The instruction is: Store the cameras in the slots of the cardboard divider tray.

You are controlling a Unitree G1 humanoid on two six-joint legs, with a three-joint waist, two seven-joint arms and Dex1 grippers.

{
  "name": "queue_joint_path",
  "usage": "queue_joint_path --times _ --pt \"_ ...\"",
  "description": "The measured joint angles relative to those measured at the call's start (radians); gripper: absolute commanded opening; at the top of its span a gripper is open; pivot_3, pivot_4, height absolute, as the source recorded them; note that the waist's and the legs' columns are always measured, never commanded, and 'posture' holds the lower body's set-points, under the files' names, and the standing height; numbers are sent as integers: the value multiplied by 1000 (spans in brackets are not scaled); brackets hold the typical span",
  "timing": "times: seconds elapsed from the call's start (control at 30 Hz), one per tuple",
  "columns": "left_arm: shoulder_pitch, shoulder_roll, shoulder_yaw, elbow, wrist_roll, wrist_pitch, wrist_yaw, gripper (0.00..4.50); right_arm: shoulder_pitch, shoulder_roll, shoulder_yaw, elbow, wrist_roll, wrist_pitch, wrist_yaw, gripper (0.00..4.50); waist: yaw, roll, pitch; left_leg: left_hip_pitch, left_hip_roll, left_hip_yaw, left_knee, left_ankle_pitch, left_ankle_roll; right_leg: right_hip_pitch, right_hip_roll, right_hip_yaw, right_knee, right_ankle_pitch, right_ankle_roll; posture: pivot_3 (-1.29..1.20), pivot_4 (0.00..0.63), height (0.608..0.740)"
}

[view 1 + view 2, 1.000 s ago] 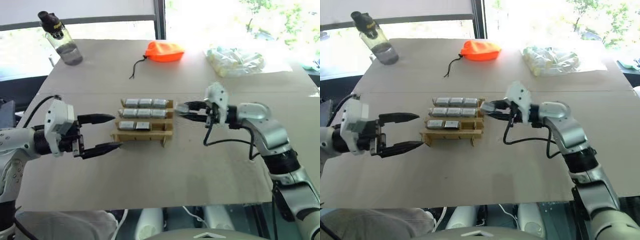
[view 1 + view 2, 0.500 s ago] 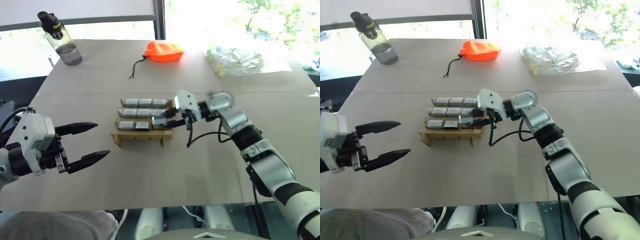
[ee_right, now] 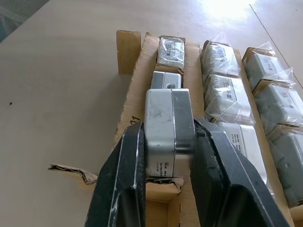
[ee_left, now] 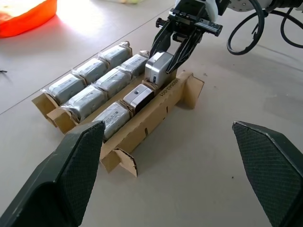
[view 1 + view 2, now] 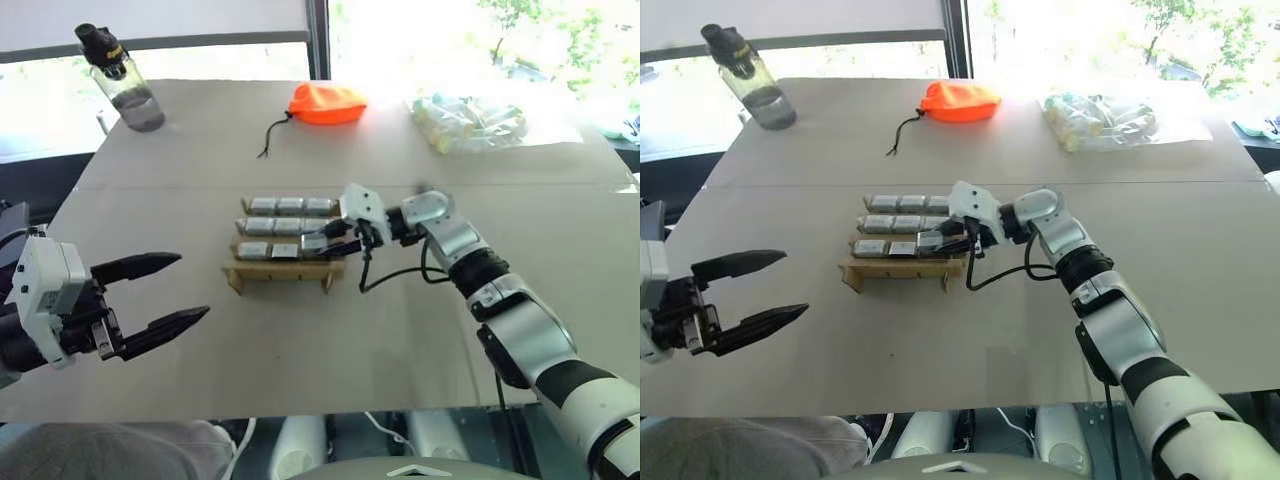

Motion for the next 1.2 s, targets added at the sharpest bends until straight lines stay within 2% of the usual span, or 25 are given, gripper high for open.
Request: queue_joint_path --times 0.43,0.5,0.57,0.67,0.9,0.97,1.07,1.17,1.2 --pt "-23 17 -3 12 1 0 1 4500 30 6 -7 -40 -20 79 13 728 0 0 0 -1 0 -1 -1 0 0 0 -1 0 -1 0 0 0 150 740" --pt "-26 17 -5 12 1 0 1 4500 31 6 -7 -43 -21 84 13 1787 0 0 0 -1 -1 0 -1 0 0 0 -1 0 -1 0 0 0 150 740" --pt "-32 17 -8 13 1 0 1 4500 35 2 -1 -45 -26 97 23 2548 0 0 0 -1 0 -1 -1 0 0 0 -1 0 -1 0 0 0 150 740" --pt "-41 18 -15 18 1 0 1 4500 49 -3 1 -62 -24 118 39 4136 -2 0 0 -1 0 0 -1 0 0 0 -1 0 -1 0 0 0 150 740" --pt "4 -17 -41 4 0 17 15 4500 189 -110 -43 -447 88 323 64 4136 -4 1 0 -2 0 -2 -1 0 0 0 -2 0 -2 0 0 0 150 740" --pt "27 -63 -48 -23 10 4 40 4500 265 -169 -100 -615 151 415 33 4136 2 1 0 -3 0 -3 -1 0 0 0 -3 0 -3 0 0 0 150 740" --pt "40 -126 -92 -60 25 -19 83 4500 335 -223 -163 -739 205 493 -17 4136 7 1 0 -2 -1 -3 -1 0 0 0 -3 0 -2 0 0 0 150 740" --pt "48 -257 -216 -123 92 -70 198 4500 471 -299 -253 -867 241 524 -98 4136 12 0 -1 -1 -1 -4 -1 0 0 2 -3 0 -2 0 0 0 150 740" --pt "59 -269 -243 -125 113 -75 219 4500 496 -310 -267 -869 241 524 -110 4136 11 -1 -1 0 -1 -4 0 0 0 2 -2 1 -1 0 0 0 150 740"
